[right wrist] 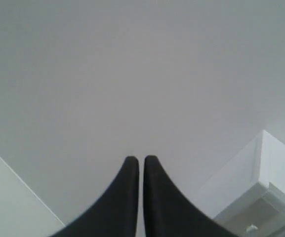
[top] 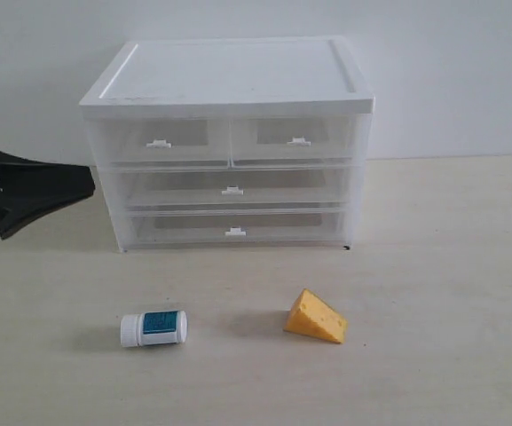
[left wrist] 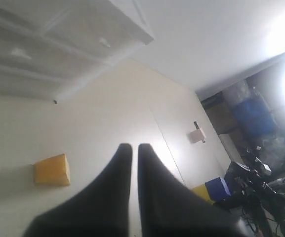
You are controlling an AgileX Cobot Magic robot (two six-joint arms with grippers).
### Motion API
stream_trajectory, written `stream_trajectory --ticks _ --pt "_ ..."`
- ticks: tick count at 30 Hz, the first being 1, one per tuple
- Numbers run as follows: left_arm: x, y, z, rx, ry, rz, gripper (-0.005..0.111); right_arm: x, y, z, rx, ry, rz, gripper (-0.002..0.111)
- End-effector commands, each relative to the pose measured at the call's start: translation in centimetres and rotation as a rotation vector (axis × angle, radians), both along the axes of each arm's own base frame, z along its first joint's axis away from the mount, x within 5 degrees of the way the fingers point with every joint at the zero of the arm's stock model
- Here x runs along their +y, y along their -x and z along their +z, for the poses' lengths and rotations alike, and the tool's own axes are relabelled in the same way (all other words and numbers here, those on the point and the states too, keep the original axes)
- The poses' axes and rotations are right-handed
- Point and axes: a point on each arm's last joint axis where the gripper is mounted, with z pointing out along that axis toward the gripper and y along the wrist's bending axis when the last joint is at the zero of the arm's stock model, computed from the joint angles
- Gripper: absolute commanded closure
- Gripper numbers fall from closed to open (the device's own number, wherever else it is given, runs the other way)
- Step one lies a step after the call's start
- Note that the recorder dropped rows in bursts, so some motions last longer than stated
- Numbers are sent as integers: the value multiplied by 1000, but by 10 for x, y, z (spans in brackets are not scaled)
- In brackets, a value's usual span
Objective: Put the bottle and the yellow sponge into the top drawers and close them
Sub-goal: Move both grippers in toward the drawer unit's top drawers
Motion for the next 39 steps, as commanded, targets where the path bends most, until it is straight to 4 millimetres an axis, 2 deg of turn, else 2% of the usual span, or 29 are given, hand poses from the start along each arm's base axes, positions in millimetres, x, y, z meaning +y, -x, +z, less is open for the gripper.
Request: stream_trajectory --ticks 1,3,4,6,10,14,17,19,23,30,32,36,37,39 --pt "0 -5 12 -64 -3 -9 103 30 -50 22 212 201 86 108" --pt "3 -11 10 -65 -42 30 103 56 -76 18 286 239 210 108" --pt "3 -17 6 -44 -47 40 103 75 -91 10 310 188 314 108" --pt "-2 -25 1 -3 -16 3 103 93 -107 -2 333 122 435 108" --pt "-21 -44 -9 52 88 -159 103 119 -128 -27 344 41 617 108" --pt "-21 -64 -25 107 60 -126 103 129 -137 -45 382 33 677 108" --pt "-17 -76 -40 175 22 -54 103 123 -148 -61 438 82 659 108" --pt "-15 -86 -46 189 -4 -19 103 110 -158 -70 492 74 637 108" --pt "-15 -110 -50 198 3 -3 103 90 -179 -74 500 81 651 108" --pt "-17 -145 -53 209 39 -13 101 94 -226 -81 548 112 697 108" --pt "-18 -151 -55 204 55 -38 94 96 -237 -87 558 120 705 108" --pt "-19 -157 -60 206 65 -51 62 100 -259 -106 598 112 714 106" --pt "-19 -159 -61 207 69 -48 56 101 -263 -111 606 108 718 103" --pt "-18 -163 -60 200 62 -35 51 103 -272 -120 614 94 732 93"
